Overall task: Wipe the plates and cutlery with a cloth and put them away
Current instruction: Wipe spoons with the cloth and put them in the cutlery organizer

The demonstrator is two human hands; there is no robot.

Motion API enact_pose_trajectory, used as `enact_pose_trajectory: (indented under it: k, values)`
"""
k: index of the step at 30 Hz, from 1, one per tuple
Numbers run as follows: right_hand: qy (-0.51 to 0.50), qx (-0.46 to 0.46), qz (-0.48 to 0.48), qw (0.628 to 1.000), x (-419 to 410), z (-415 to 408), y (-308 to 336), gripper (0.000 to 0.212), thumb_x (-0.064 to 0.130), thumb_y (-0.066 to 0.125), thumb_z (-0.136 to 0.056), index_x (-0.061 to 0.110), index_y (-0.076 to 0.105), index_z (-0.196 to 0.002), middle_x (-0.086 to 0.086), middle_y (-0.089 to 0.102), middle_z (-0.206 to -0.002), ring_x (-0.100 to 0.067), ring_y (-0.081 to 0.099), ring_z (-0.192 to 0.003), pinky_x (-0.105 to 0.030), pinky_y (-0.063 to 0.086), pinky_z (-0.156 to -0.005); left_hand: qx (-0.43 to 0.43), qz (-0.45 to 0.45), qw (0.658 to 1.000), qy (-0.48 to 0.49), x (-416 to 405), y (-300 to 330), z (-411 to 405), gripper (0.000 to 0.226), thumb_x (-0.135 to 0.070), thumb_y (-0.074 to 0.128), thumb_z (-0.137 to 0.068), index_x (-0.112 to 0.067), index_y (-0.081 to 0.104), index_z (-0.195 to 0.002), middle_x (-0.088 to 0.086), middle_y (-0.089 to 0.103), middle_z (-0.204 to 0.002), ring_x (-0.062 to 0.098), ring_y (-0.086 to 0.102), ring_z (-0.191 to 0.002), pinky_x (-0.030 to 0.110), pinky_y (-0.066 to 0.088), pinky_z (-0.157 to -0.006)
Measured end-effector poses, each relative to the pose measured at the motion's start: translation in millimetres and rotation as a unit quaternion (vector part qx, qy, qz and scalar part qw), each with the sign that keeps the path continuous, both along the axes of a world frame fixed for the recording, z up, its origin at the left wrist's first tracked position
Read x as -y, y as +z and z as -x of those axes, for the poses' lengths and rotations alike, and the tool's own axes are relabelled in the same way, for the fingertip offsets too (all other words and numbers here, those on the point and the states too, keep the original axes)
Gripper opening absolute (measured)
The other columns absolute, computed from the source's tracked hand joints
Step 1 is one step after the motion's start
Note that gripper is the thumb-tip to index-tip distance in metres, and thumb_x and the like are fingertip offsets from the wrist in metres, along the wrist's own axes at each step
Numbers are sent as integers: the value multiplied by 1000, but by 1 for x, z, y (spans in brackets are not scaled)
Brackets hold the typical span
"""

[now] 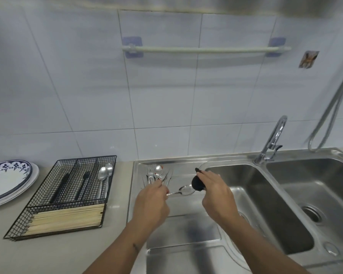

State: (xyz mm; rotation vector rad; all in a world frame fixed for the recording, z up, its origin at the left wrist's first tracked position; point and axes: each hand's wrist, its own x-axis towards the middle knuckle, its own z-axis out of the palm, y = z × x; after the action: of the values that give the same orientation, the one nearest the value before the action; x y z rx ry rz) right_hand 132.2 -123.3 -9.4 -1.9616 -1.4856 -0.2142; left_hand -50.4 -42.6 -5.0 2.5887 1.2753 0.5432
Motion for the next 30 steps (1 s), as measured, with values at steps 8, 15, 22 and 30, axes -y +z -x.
enact_pose_trajectory:
  k: [8,15,22,30]
  values:
    - [50,40,39,997,18,31,0,72,-9,75,-53,16,64,-119,4,63,-120,-21,58,-111,-27,36,-106,-25,69,997,22,10,20,4,24,-23,46,-96,-29,67,-106,-9,65,-103,15,58,-93,35,44,-93]
    - [94,111,22,989,32,41,4,78,-14,70,-51,13,63,-124,-4,62,-128,-24,58,-118,-35,33,-111,9,171,984,49,16,25,13,23,-33,45,-99,-33,67,-95,-16,66,-91,9,57,-96,40,29,-98]
    - [144,169,26,975,47,49,7,73,-12,67,-55,13,64,-123,-5,61,-132,-26,57,-119,-41,42,-106,28,240,970,30,26,25,20,23,-30,46,-101,-34,64,-88,-21,67,-92,8,57,-100,37,33,-95]
    - [129,170,53,975,72,44,5,72,-11,65,-58,16,63,-125,-2,59,-135,-25,55,-123,-38,36,-109,63,258,964,2,48,23,16,25,-25,50,-98,-34,67,-83,-17,68,-77,5,63,-89,40,46,-99]
